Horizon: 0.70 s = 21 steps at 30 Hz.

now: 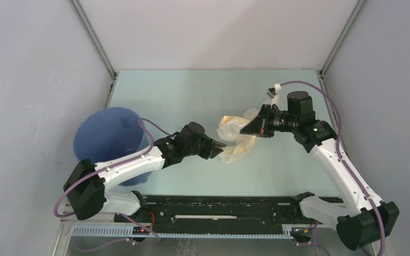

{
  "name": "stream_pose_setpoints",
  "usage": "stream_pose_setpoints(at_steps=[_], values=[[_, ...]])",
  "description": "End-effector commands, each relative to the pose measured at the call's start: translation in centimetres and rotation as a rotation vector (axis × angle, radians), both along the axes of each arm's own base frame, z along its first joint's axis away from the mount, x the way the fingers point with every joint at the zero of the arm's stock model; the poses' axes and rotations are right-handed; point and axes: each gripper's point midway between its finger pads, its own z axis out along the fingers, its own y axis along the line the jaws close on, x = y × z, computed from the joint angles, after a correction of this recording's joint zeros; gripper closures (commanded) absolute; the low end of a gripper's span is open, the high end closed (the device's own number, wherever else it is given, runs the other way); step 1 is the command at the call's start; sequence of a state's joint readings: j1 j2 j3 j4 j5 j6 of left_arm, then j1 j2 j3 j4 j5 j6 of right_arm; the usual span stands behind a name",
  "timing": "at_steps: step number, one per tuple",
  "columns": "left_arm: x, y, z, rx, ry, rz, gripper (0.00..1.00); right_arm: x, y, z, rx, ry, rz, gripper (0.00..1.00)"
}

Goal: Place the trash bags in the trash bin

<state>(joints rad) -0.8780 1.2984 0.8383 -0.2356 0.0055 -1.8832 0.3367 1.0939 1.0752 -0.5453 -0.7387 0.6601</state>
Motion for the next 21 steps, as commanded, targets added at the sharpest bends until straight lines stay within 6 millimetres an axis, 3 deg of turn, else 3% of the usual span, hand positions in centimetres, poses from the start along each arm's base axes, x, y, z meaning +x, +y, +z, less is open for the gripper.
stream_pose_setpoints(at_steps=[1, 3, 5, 6, 10, 12, 15, 19, 21], values=[[1.4, 0.0, 3.0, 0.024, -0.126, -0.011, 0.83, -1.3, -0.8, 0.6, -0.018, -0.039, -0.020, 1.00], [1.9, 0.7, 4.3, 0.076, -0.228, -0.055, 0.94, -1.9, -1.4, 0.5, -0.044, -0.051, -0.032, 1.00], [2.7, 1.8, 6.2, 0.161, -0.351, -0.106, 1.00, -2.5, -2.2, -0.1, -0.090, -0.060, -0.045, 1.00], [3.0, 2.3, 7.5, 0.215, -0.423, -0.134, 1.00, -2.9, -2.6, -0.7, -0.117, -0.061, -0.050, 0.95], [3.7, 4.0, 13.4, 0.439, -0.735, -0.292, 1.00, -4.4, -4.7, -3.3, -0.281, -0.068, -0.065, 0.57], [3.1, 4.6, 15.2, 0.518, -0.848, -0.369, 1.00, -5.1, -6.0, -4.5, -0.377, -0.075, -0.088, 0.40], [2.0, 4.7, 15.6, 0.547, -0.949, -0.466, 1.00, -5.6, -7.4, -5.1, -0.461, -0.096, -0.112, 0.29], [1.1, 4.2, 15.4, 0.549, -1.030, -0.572, 1.00, -5.2, -7.5, -3.1, -0.441, -0.165, -0.148, 0.22], [1.0, 3.6, 15.8, 0.553, -1.068, -0.620, 1.00, -4.5, -7.4, -1.9, -0.401, -0.207, -0.195, 0.06]])
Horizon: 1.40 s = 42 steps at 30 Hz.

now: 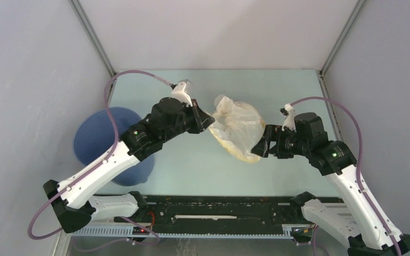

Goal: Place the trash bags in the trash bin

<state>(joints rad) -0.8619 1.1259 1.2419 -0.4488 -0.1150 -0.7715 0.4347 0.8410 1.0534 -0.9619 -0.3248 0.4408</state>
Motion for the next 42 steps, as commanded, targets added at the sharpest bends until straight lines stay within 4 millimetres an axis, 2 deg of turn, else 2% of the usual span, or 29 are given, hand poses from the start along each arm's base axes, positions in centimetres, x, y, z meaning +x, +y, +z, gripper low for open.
stream_pose_setpoints(at_steps=[1, 6, 8, 10, 13, 17, 21, 24, 27, 29, 36, 40, 42], values=[[-0.4, -1.0, -0.9, 0.155, -0.118, -0.166, 1.00, 1.9, -1.1, 3.1, 0.012, -0.152, -0.098, 0.01], [-0.1, -2.2, -1.2, 0.207, -0.147, -0.240, 1.00, 4.2, -1.5, 5.1, 0.169, -0.157, -0.112, 0.01], [-0.2, -2.4, -1.8, 0.229, -0.148, -0.271, 1.00, 5.3, -1.9, 4.5, 0.193, -0.100, -0.135, 0.03], [-0.5, -2.5, -2.5, 0.248, -0.144, -0.298, 1.00, 5.7, -1.2, 4.2, 0.235, -0.049, -0.098, 0.07], [-0.8, -2.2, -3.4, 0.271, -0.135, -0.315, 1.00, 5.4, 0.4, 4.5, 0.331, 0.016, 0.012, 0.15], [-1.1, -1.9, -3.9, 0.281, -0.133, -0.328, 1.00, 4.4, 2.3, 5.0, 0.412, 0.056, 0.158, 0.15], [-1.2, -1.5, -4.1, 0.290, -0.132, -0.327, 1.00, 3.8, 4.9, 3.5, 0.396, 0.103, 0.268, 0.17], [-1.3, -1.2, -4.1, 0.287, -0.135, -0.328, 1.00, 4.7, 5.8, 1.9, 0.350, 0.110, 0.268, 0.18], [-1.4, -0.8, -3.9, 0.282, -0.135, -0.328, 1.00, 6.3, 4.7, 0.9, 0.321, 0.120, 0.187, 0.19], [-1.5, -0.6, -3.8, 0.273, -0.136, -0.326, 1.00, 6.6, 4.0, 0.2, 0.322, 0.139, 0.147, 0.18], [-1.1, -0.6, -2.4, 0.212, -0.145, -0.314, 1.00, 4.6, 4.0, -2.5, 0.434, 0.214, 0.172, 0.17], [-0.2, -0.6, -0.6, 0.133, -0.152, -0.284, 1.00, 4.8, 4.3, -2.7, 0.569, 0.253, 0.152, 0.16], [0.1, -0.8, 0.0, 0.091, -0.144, -0.275, 1.00, 5.0, 4.9, -1.9, 0.628, 0.258, 0.164, 0.16]])
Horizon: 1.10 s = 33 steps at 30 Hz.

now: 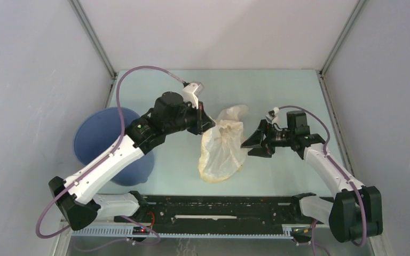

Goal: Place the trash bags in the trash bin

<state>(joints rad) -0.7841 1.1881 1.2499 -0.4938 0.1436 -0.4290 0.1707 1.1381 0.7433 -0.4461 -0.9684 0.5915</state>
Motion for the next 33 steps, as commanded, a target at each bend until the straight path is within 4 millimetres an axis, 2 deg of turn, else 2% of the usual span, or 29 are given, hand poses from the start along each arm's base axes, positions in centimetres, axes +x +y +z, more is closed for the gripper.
stream_pose_setpoints(at_steps=[1, 7, 8, 10, 12, 14, 15, 16, 17, 18, 20, 21, 23, 24, 25, 26, 27, 29, 30, 31, 32, 33], values=[[0.6, -0.5, 3.6, -0.147, -0.020, 0.003, 1.00, 1.0, 1.5, 4.5, 0.198, -0.075, 0.016, 0.16], [1.1, -1.2, 4.7, -0.240, 0.027, -0.003, 1.00, 2.1, 3.2, 8.6, 0.324, -0.111, -0.006, 0.23], [1.4, -1.1, 5.0, -0.258, 0.026, 0.005, 1.00, 2.4, 3.2, 9.0, 0.340, -0.113, -0.015, 0.29], [1.7, -0.7, 5.3, -0.277, 0.028, 0.021, 1.00, 2.9, 3.2, 9.7, 0.357, -0.119, -0.027, 0.49], [2.2, -0.1, 5.1, -0.278, 0.033, 0.059, 1.00, 3.1, 2.9, 9.0, 0.333, -0.105, -0.053, 0.70], [2.7, 0.7, 3.9, -0.266, 0.061, 0.109, 1.00, 3.2, 2.4, 7.2, 0.275, -0.064, -0.084, 0.86], [3.0, 1.2, 3.0, -0.254, 0.083, 0.137, 1.00, 3.1, 2.1, 6.0, 0.242, -0.023, -0.099, 0.89], [3.4, 1.8, 2.1, -0.236, 0.101, 0.169, 1.00, 3.4, 1.8, 5.3, 0.221, -0.009, -0.112, 0.91], [4.1, 2.8, 1.3, -0.207, 0.113, 0.219, 1.00, 3.7, 1.5, 4.6, 0.196, 0.028, -0.126, 0.99], [5.0, 3.9, 0.6, -0.176, 0.125, 0.275, 1.00, 4.4, 1.1, 4.3, 0.168, 0.048, -0.143, 1.00], [7.4, 6.3, 0.0, -0.128, 0.143, 0.386, 1.00, 6.8, 0.6, 4.9, 0.090, 0.045, -0.174, 1.00], [8.7, 7.1, 0.4, -0.120, 0.143, 0.428, 1.00, 8.5, 0.3, 4.9, 0.027, 0.050, -0.193, 1.00], [11.3, 8.3, 3.0, -0.121, 0.098, 0.481, 1.00, 11.7, -0.5, 7.6, -0.085, 0.002, -0.230, 1.00], [12.3, 8.5, 5.2, -0.128, 0.051, 0.496, 1.00, 13.2, -0.8, 9.5, -0.123, -0.032, -0.236, 1.00], [12.9, 8.7, 7.7, -0.134, 0.001, 0.504, 1.00, 14.5, -1.1, 12.3, -0.161, -0.082, -0.246, 1.00], [13.1, 8.8, 11.0, -0.154, -0.065, 0.504, 1.00, 15.3, -1.5, 15.3, -0.198, -0.146, -0.253, 1.00], [12.9, 8.8, 14.3, -0.172, -0.131, 0.503, 1.00, 15.6, -1.8, 21.9, -0.208, -0.326, -0.268, 1.00], [10.8, 9.4, 21.1, -0.203, -0.303, 0.494, 1.00, 13.9, -2.1, 30.3, -0.183, -0.555, -0.287, 1.00], [9.1, 9.5, 23.9, -0.219, -0.392, 0.477, 1.00, 12.1, -1.8, 34.1, -0.134, -0.680, -0.269, 1.00], [7.1, 9.4, 26.2, -0.234, -0.480, 0.451, 1.00, 10.3, -1.5, 36.2, -0.107, -0.774, -0.243, 1.00], [5.7, 9.7, 27.3, -0.247, -0.546, 0.447, 1.00, 8.7, -1.1, 37.2, -0.109, -0.855, -0.219, 1.00], [5.2, 10.1, 27.3, -0.259, -0.583, 0.461, 1.00, 8.7, -0.8, 36.0, -0.157, -0.882, -0.220, 1.00]])
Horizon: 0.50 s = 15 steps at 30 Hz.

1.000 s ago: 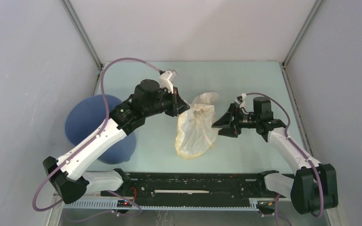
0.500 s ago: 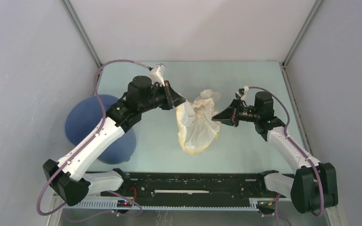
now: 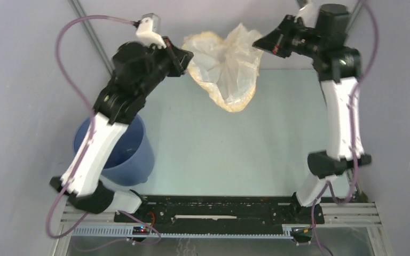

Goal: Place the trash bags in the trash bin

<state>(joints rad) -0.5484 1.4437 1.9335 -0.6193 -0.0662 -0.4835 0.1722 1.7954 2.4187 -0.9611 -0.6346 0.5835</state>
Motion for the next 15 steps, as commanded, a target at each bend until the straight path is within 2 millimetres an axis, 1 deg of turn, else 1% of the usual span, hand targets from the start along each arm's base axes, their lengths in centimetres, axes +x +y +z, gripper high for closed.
stream_pose_setpoints(at_steps=[1, 2, 3, 4, 5, 6, 7, 8, 9, 10, 11, 12, 13, 15], values=[[-6.9, 3.9, 7.9, -0.016, -0.337, 0.064, 1.00, -10.4, -0.5, 6.6, -0.139, -0.393, 0.027, 1.00], [-6.1, 4.4, 5.3, -0.017, -0.300, 0.114, 1.00, -9.9, -0.6, 3.4, -0.158, -0.364, 0.004, 1.00], [-4.9, 4.6, 0.9, 0.019, -0.222, 0.151, 1.00, -9.4, -1.1, -0.4, -0.167, -0.307, -0.028, 1.00], [-3.8, 4.7, -4.0, 0.069, -0.118, 0.170, 1.00, -9.6, -1.7, -4.2, -0.160, -0.246, -0.046, 1.00], [-3.1, 4.5, -9.0, 0.127, 0.000, 0.164, 1.00, -9.2, -2.2, -9.6, -0.161, -0.119, -0.047, 1.00], [-3.0, 4.3, -14.2, 0.193, 0.129, 0.144, 1.00, -9.2, -2.8, -14.4, -0.163, 0.025, -0.047, 1.00], [-3.5, 4.3, -18.4, 0.248, 0.249, 0.126, 1.00, -9.9, -3.4, -19.4, -0.173, 0.189, -0.033, 1.00], [-4.7, 4.1, -22.4, 0.300, 0.358, 0.091, 1.00, -11.0, -4.0, -23.1, -0.192, 0.324, -0.011, 1.00], [-5.7, 3.5, -24.0, 0.311, 0.402, 0.048, 1.00, -12.2, -4.2, -26.0, -0.227, 0.417, 0.027, 1.00], [-7.0, 3.3, -26.0, 0.323, 0.439, 0.024, 1.00, -13.4, -4.2, -27.8, -0.262, 0.462, 0.063, 1.00], [-7.9, 3.1, -26.6, 0.313, 0.438, 0.012, 1.00, -14.2, -4.3, -28.8, -0.300, 0.472, 0.082, 1.00], [-8.5, 2.7, -26.6, 0.290, 0.422, -0.004, 1.00, -14.7, -4.5, -29.3, -0.337, 0.466, 0.080, 1.00], [-8.9, 2.2, -26.1, 0.252, 0.396, -0.024, 1.00, -14.8, -4.7, -29.5, -0.369, 0.450, 0.069, 1.00], [-9.0, 1.9, -25.1, 0.213, 0.363, -0.041, 1.00, -14.4, -5.0, -29.2, -0.388, 0.411, 0.045, 1.00]])
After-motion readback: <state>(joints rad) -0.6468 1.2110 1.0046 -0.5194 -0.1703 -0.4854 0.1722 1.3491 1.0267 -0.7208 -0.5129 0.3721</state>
